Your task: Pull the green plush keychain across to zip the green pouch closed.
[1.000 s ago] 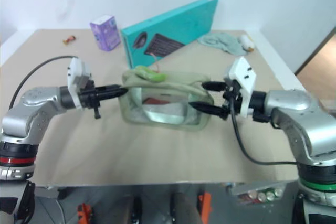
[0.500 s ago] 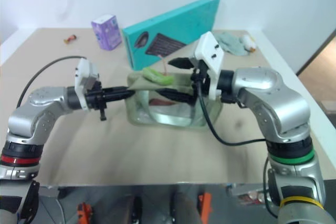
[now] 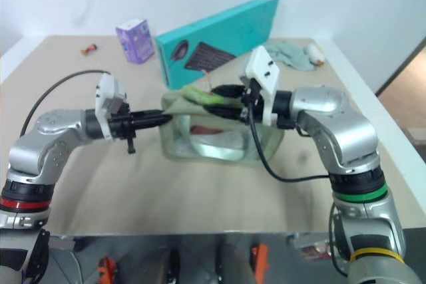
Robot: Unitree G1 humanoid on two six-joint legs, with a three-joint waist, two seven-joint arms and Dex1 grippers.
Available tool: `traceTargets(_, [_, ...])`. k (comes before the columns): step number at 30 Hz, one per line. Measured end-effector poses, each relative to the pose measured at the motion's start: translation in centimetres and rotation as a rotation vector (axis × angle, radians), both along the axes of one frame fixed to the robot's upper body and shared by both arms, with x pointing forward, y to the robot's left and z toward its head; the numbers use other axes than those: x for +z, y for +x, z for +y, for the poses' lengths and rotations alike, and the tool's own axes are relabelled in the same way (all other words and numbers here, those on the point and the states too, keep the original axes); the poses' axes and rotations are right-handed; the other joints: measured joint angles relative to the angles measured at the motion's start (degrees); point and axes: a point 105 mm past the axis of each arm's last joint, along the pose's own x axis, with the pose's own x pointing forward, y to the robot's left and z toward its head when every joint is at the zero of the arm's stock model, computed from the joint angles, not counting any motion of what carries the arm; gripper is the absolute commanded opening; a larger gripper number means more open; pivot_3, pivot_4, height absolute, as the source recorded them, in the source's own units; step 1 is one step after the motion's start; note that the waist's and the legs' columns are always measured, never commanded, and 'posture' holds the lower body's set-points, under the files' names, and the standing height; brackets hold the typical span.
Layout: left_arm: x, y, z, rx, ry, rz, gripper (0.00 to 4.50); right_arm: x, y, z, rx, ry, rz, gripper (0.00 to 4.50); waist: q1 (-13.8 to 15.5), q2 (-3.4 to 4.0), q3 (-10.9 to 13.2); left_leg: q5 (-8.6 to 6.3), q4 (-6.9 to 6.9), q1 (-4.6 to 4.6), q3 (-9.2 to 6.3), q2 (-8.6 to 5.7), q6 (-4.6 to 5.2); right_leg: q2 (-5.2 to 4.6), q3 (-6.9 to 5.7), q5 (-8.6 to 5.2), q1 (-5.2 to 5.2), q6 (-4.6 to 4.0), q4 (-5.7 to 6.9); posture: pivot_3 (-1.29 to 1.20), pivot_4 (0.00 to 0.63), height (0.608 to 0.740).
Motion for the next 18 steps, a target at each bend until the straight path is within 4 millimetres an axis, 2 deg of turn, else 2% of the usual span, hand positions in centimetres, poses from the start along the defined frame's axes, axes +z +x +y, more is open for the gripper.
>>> traceTargets(3, [0.0, 0.0, 0.0, 0.003, 0.0, 0.0, 0.0, -0.1, 0.0, -0.1, -0.003, 0.0, 0.005, 0.01, 0.0, 0.0, 0.0, 0.0, 0.0, 0.0, -0.01, 0.0, 0.0, 0.0, -0.01, 0.0, 0.0, 0.0, 0.0, 0.0, 0.15, 0.74])
traceTargets(7, [0.0, 0.1, 0.0, 0.005, 0.0, 0.001, 0.0, -0.7, 0.0, -0.4, -0.012, -0.004, 0.021, 0.01, 0.0, 0.0, 0.0, 0.0, 0.01, 0.0, 0.0, 0.0, 0.0, 0.0, 0.0, 0.0, 0.0, 0.0, 0.0, 0.0, 0.15, 0.74])
traceTargets(13, [-0.1, 0.1, -0.1, 0.009, -0.001, -0.001, 0.0, -0.3, 0.1, -0.7, -0.028, -0.004, 0.002, 0.01, 0.0, 0.0, 0.0, 0.0, 0.03, 0.0, -0.01, 0.0, 0.0, 0.0, -0.01, 0.01, 0.01, 0.0, 0.0, 0.0, 0.15, 0.74])
traceTargets(16, [-0.2, 0.3, 0.0, 0.017, 0.0, -0.001, 0.0, 0.7, 0.2, -1.5, -0.052, -0.009, -0.038, 0.01, 0.01, 0.0, 0.0, 0.0, 0.04, -0.01, 0.01, -0.01, 0.0, -0.01, 0.0, 0.01, 0.0, 0.0, 0.0, 0.0, 0.15, 0.74])
traceTargets(18, [-0.2, 0.3, -0.1, 0.018, 0.001, -0.003, 0.0, 2.0, 0.3, -2.0, -0.069, -0.01, -0.082, 0.01, 0.0, 0.01, 0.01, 0.0, 0.05, -0.01, 0.02, -0.01, 0.0, -0.01, 0.01, 0.01, 0.0, 0.01, 0.0, 0.0, 0.15, 0.74])
